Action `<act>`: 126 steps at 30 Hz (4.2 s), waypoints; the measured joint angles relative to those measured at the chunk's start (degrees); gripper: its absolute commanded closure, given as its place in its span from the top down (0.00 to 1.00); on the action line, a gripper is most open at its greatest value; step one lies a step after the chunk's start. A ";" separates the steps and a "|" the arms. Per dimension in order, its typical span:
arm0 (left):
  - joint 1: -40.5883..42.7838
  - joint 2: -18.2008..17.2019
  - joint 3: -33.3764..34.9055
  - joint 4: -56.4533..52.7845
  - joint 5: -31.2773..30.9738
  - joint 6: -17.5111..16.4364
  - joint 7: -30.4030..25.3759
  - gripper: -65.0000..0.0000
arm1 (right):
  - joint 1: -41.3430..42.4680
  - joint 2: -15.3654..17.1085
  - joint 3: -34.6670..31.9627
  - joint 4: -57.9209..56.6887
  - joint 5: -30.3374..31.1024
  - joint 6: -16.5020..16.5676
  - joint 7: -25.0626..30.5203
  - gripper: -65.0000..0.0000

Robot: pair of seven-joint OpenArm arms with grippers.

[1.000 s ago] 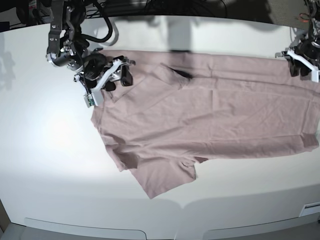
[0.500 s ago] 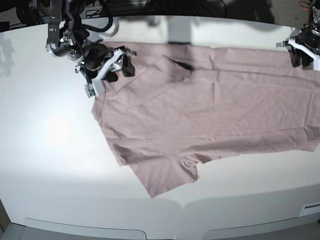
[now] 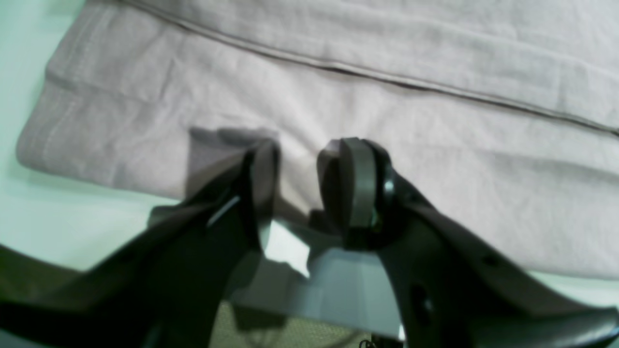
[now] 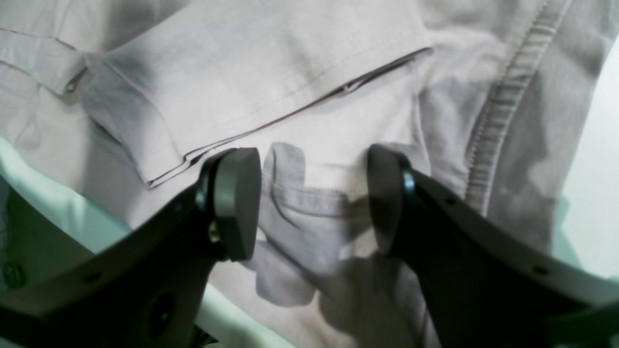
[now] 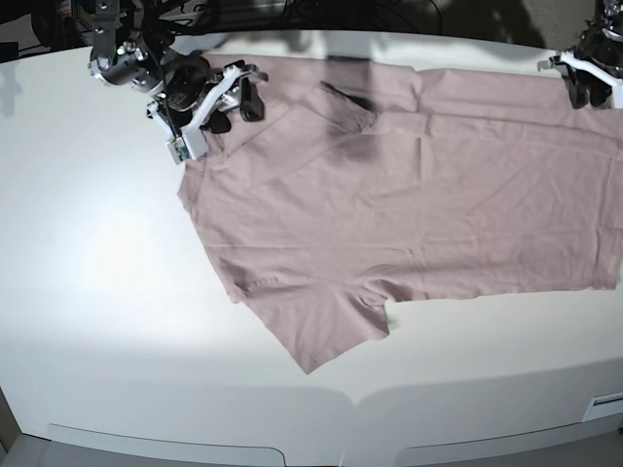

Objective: Fold the T-shirt properly

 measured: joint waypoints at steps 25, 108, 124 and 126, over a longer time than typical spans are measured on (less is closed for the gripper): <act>3.85 0.28 -1.03 2.80 2.10 -0.24 -0.44 0.33 | -4.68 0.00 0.00 4.31 -0.92 0.17 -1.77 0.54; -13.42 -0.44 -0.70 19.58 4.76 8.50 12.11 0.33 | 57.13 1.70 -8.63 -53.57 -10.05 -1.77 -1.66 0.54; -13.44 -0.48 -0.70 19.58 4.76 8.50 12.31 0.33 | 57.35 0.48 -8.63 -54.21 -9.99 -1.79 -4.87 0.44; -13.44 -0.48 -0.70 19.58 4.76 8.50 12.31 0.33 | 57.35 0.46 -8.61 -54.23 -10.08 -1.86 -5.62 0.20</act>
